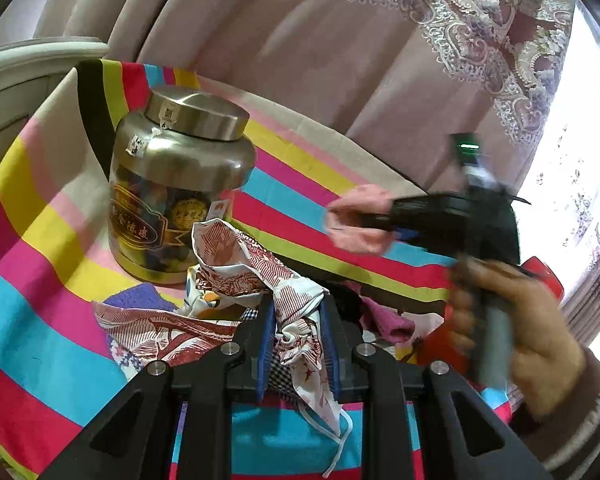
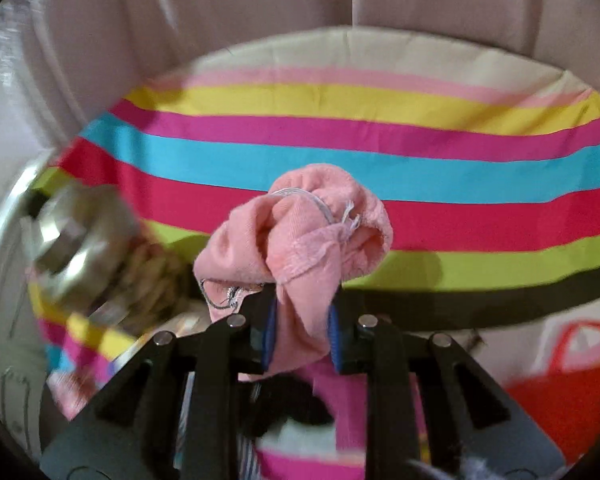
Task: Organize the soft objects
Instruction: 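Grasp the pink towel with the right tool while the left grasps the red-and-white patterned cloth, then carry the pink towel into the box and release it while the left lifts the patterned cloth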
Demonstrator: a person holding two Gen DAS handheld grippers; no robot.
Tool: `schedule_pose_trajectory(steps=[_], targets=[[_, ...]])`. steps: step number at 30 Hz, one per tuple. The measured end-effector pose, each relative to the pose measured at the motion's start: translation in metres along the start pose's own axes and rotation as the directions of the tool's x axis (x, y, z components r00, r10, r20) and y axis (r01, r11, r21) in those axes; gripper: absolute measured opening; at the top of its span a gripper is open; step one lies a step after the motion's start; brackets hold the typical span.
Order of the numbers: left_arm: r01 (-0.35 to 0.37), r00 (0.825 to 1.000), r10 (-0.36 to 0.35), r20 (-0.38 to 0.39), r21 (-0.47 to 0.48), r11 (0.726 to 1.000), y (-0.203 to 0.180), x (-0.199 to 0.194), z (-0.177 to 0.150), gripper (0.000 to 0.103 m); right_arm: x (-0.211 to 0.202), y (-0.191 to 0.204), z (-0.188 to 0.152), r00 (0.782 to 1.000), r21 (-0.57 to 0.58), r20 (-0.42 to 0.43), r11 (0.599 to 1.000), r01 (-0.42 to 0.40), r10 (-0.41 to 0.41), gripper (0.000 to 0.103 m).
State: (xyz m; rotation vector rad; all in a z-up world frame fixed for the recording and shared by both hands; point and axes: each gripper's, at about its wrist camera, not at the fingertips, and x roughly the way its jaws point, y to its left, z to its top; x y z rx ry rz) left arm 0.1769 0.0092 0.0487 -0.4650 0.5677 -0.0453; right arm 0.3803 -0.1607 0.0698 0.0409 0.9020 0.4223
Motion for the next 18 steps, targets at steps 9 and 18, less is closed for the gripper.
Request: schedule_pose_trajectory(steps=[9, 18], targets=[[0.016, 0.999, -0.017, 0.029, 0.035, 0.999, -0.018, -0.022, -0.003, 0.023, -0.141, -0.052, -0.087, 0.997, 0.08, 0.073, 0.997, 0.006, -0.012, 0.025], [0.108, 0.994, -0.111, 0.02, 0.111, 0.988, -0.074, -0.05, -0.012, 0.023, -0.239, -0.144, -0.19, 0.981, 0.243, 0.044, 0.954, 0.174, -0.19, 0.025]])
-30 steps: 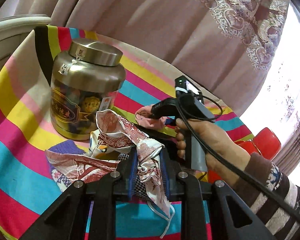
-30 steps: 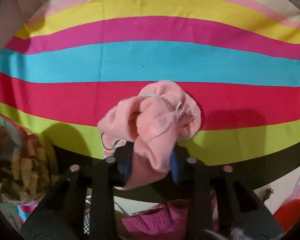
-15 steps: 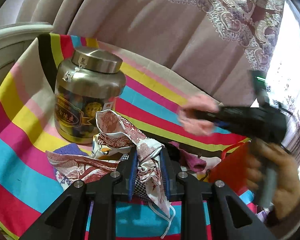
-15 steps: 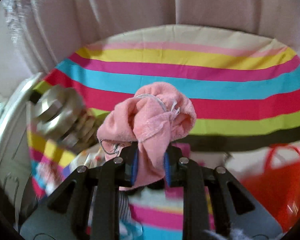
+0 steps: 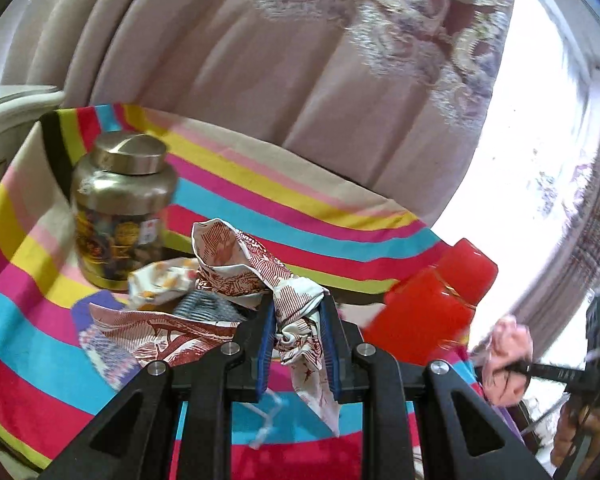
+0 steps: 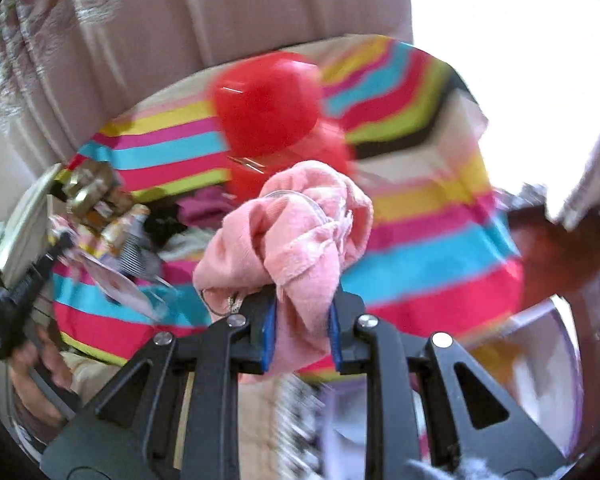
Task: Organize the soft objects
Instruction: 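Carry the pink towel into the box and release it while the left lifts the patterned cloth, then carry the red-and-white patterned cloth into the box and open the left tool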
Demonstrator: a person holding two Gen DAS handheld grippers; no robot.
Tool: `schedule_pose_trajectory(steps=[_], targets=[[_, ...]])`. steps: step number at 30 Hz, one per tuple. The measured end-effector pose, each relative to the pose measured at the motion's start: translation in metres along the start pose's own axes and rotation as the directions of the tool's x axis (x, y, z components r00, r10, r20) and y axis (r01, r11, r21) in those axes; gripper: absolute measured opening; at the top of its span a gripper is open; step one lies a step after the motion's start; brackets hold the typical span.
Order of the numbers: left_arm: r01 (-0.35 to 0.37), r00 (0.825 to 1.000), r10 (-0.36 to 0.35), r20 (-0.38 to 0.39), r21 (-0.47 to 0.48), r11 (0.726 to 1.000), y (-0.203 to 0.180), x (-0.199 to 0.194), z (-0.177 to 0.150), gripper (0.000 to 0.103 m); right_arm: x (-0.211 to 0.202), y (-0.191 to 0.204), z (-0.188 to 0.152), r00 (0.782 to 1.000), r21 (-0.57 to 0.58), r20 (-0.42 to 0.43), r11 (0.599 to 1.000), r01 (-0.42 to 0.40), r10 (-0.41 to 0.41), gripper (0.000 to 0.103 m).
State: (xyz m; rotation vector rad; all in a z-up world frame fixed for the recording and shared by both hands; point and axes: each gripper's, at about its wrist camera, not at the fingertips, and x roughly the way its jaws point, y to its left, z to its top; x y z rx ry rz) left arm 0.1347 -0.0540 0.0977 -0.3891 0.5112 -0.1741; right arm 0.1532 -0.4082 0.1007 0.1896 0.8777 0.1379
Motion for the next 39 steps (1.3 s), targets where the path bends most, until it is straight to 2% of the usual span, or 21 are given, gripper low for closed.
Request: schedule_pose_trajectory(steps=[6, 11, 13, 17, 20, 22, 24, 26, 27, 29, 31, 39], targets=[[0.064, 0.998, -0.063, -0.01, 0.056, 0.996, -0.042, -0.013, -0.004, 0.023, -0.022, -0.062, -0.059, 0.994, 0.114, -0.083, 0.991, 0.075, -0.066, 0.025], [0.123, 0.992, -0.12, -0.042, 0.096, 0.988, -0.078, -0.016, -0.014, 0.023, -0.024, -0.087, -0.106, 0.982, 0.142, -0.159, 0.982, 0.127, -0.104, 0.025], [0.143, 0.989, -0.137, -0.057, 0.113, 0.983, -0.091, -0.017, -0.019, 0.023, -0.022, -0.097, -0.123, 0.975, 0.165, -0.202, 0.978, 0.127, -0.092, 0.025], [0.177, 0.983, -0.167, -0.082, 0.137, 0.975, -0.112, -0.018, -0.027, 0.023, -0.02, -0.109, -0.149, 0.96, 0.136, -0.254, 0.979, 0.154, -0.115, 0.027], [0.202, 0.977, -0.189, -0.094, 0.154, 0.967, -0.126, -0.02, -0.032, 0.023, -0.007, -0.113, -0.17, 0.941, 0.142, -0.33, 0.982, 0.128, -0.075, 0.028], [0.221, 0.973, -0.206, -0.104, 0.168, 0.961, -0.137, -0.021, -0.036, 0.023, -0.001, -0.112, -0.181, 0.926, 0.129, -0.372, 0.985, 0.119, -0.063, 0.037], [0.242, 0.968, -0.223, -0.119, 0.184, 0.953, -0.147, -0.022, -0.04, 0.023, 0.007, -0.107, -0.192, 0.901, 0.102, -0.431, 0.99, 0.101, -0.048, 0.046], [0.261, 0.962, -0.239, -0.133, 0.193, 0.946, -0.156, -0.022, -0.043, 0.023, 0.006, -0.106, -0.199, 0.894, 0.08, -0.444, 0.991, 0.108, -0.062, 0.057], [0.275, 0.958, -0.25, -0.142, 0.204, 0.94, -0.162, -0.022, -0.046, 0.023, 0.005, -0.108, -0.201, 0.89, 0.071, -0.451, 0.99, 0.118, -0.073, 0.065], [0.296, 0.951, -0.267, -0.157, 0.215, 0.931, -0.171, -0.022, -0.05, 0.023, 0.002, -0.11, -0.21, 0.879, 0.053, -0.469, 0.991, 0.125, -0.086, 0.069], [0.324, 0.94, -0.288, -0.181, 0.217, 0.921, -0.181, -0.02, -0.054, 0.023, -0.003, -0.114, -0.213, 0.879, 0.044, -0.466, 0.989, 0.138, -0.102, 0.069], [0.393, 0.902, -0.33, -0.278, 0.211, 0.895, -0.208, -0.011, -0.07, 0.023, -0.012, -0.126, -0.201, 0.907, 0.072, -0.41, 0.987, 0.142, -0.1, 0.069]])
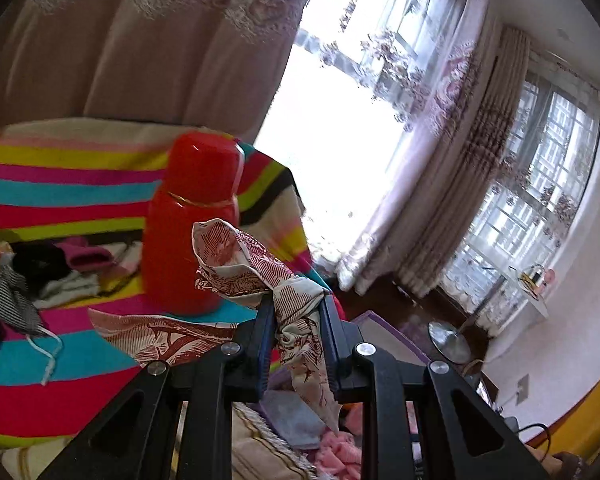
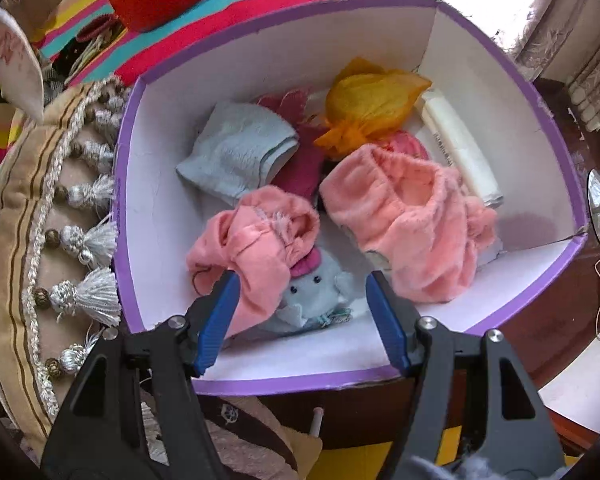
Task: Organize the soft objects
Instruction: 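Carry the red-and-white patterned cloth into the box and open the left tool, then move both open tools back over the remaining pile on the bed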
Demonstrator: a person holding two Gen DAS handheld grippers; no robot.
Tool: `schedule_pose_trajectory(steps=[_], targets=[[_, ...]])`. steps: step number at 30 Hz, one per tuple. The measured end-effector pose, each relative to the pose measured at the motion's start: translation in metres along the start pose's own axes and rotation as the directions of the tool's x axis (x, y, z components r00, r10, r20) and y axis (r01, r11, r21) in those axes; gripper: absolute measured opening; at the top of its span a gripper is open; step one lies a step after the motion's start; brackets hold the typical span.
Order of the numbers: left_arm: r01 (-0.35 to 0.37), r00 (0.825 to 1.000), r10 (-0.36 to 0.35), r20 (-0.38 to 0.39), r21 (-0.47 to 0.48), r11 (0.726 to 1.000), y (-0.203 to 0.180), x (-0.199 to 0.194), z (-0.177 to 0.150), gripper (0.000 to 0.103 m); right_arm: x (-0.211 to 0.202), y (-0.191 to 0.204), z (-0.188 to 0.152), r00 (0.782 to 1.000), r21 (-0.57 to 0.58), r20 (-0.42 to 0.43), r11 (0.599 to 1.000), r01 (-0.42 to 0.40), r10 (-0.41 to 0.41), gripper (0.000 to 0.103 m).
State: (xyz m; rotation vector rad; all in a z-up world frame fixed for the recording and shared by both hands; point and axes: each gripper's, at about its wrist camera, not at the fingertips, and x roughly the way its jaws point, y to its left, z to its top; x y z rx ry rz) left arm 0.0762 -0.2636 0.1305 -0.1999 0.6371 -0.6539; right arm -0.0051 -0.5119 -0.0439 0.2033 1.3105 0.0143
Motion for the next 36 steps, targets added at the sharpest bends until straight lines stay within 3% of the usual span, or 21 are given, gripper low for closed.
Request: schedule_pose_trajectory(steps=[4, 9, 14, 17, 18, 19, 21, 31, 36], targets=[[0.064, 0.993, -0.062, -0.103, 0.022, 0.998, -0.013, 0.022, -0.007, 0.023, -0.012, -0.016, 0.005, 0.999, 0.053, 0.044, 0.999, 0.003, -0.005, 0.072], [0.152, 0.953, -0.132, -0.271, 0.053, 0.987, -0.035, 0.057, -0.024, 0.023, -0.018, -0.029, 0.007, 0.997, 0.098, 0.073, 0.995, 0.005, -0.012, 0.073], [0.166, 0.913, -0.113, -0.391, 0.103, 0.981, -0.048, 0.082, -0.043, 0.025, -0.017, -0.036, 0.008, 0.997, 0.114, 0.077, 0.994, 0.0, -0.009, 0.073], [0.164, 0.876, -0.082, -0.476, 0.132, 0.978, -0.051, 0.097, -0.055, 0.033, -0.017, -0.035, 0.007, 0.997, 0.118, 0.075, 0.993, 0.0, -0.009, 0.073], [0.142, 0.862, -0.049, -0.505, 0.147, 0.979, -0.05, 0.104, -0.06, 0.042, -0.017, -0.035, 0.007, 0.997, 0.119, 0.076, 0.993, -0.001, -0.008, 0.073], [0.122, 0.857, -0.029, -0.515, 0.148, 0.981, -0.047, 0.105, -0.062, 0.051, -0.016, -0.035, 0.008, 0.997, 0.119, 0.078, 0.993, -0.003, -0.006, 0.073], [0.092, 0.848, -0.005, -0.53, 0.137, 0.986, -0.041, 0.108, -0.064, 0.058, -0.016, -0.033, 0.011, 0.997, 0.112, 0.082, 0.994, -0.009, -0.001, 0.073], [0.039, 0.87, -0.017, -0.493, 0.033, 0.999, -0.011, 0.095, -0.052, 0.061, -0.013, -0.015, 0.019, 0.996, 0.075, 0.089, 0.997, -0.024, 0.018, 0.073], [0.03, 0.891, -0.017, -0.454, 0.02, 0.999, -0.003, 0.081, -0.047, 0.061, -0.018, 0.001, 0.029, 0.993, 0.049, 0.111, 0.998, -0.048, 0.042, 0.073]])
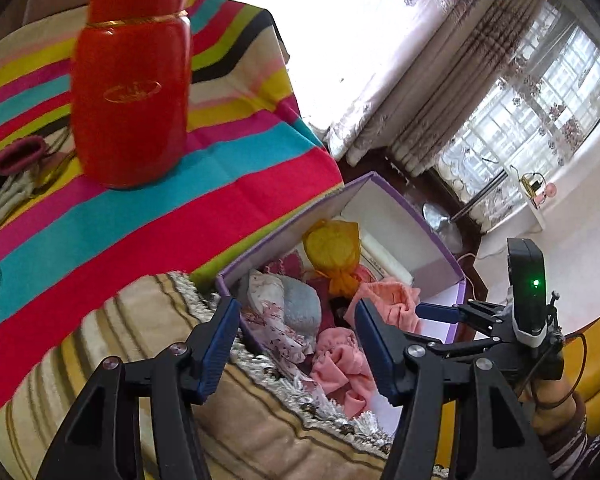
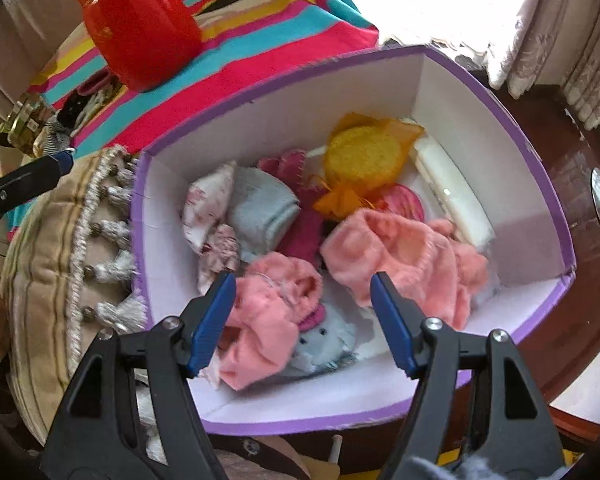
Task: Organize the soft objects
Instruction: 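Move both open tools back over the remaining pile on the bed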
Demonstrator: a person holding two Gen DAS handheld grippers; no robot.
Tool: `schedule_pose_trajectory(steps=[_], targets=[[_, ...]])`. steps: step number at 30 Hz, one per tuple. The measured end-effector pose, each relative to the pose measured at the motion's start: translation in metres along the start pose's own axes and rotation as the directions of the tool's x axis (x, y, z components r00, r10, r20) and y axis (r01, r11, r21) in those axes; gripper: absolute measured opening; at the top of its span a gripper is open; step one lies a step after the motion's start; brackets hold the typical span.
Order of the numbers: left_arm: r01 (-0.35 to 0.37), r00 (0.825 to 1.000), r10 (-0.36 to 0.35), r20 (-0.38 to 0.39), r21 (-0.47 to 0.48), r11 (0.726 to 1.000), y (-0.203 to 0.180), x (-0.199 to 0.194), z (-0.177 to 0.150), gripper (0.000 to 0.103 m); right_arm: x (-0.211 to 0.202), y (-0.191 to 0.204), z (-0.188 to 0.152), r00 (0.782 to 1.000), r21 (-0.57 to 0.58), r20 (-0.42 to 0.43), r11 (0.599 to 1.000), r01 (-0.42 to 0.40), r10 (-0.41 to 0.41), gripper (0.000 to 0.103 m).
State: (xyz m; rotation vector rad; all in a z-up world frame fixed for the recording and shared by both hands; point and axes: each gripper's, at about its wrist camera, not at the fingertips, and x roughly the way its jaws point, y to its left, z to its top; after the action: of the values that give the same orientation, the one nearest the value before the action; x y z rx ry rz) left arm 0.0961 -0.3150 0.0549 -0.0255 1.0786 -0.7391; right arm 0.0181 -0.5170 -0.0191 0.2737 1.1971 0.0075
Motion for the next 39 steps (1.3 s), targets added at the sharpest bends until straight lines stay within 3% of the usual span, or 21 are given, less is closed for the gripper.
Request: schedule_pose_trajectory(steps=[8, 14, 25, 33, 39], targets=[[-0.052, 0.993, 0.061, 0.097, -0.094, 0.994, 0.047, -0.037, -0.006, 0.061, -0.004, 0.048, 0.02, 0.997, -0.095, 0.043, 0.994, -0.061, 0.065, 0.073], [-0.095, 0.976, 0.139, 0.17, -0.242, 0.966, 0.11, -0.072, -0.02, 0.061, -0.001, 0.093, 0.036, 0.994, -0.189, 0.054, 0.978, -0.088, 0.1, 0.073], [-0.131, 0.919, 0.294, 0.263, -0.499, 0.856, 0.221, -0.136, -0.051, 0.061, 0.007, 0.176, 0.067, 0.986, -0.341, 0.055, 0.931, -0.13, 0.158, 0.073], [-0.176, 0.864, 0.405, 0.299, -0.574, 0.8, 0.28, -0.172, -0.055, 0.06, 0.024, 0.235, 0.088, 0.981, -0.419, 0.058, 0.896, -0.146, 0.186, 0.073], [-0.213, 0.842, 0.455, 0.288, -0.598, 0.773, 0.319, -0.18, -0.049, 0.059, 0.04, 0.277, 0.109, 0.978, -0.456, 0.074, 0.879, -0.14, 0.194, 0.073]])
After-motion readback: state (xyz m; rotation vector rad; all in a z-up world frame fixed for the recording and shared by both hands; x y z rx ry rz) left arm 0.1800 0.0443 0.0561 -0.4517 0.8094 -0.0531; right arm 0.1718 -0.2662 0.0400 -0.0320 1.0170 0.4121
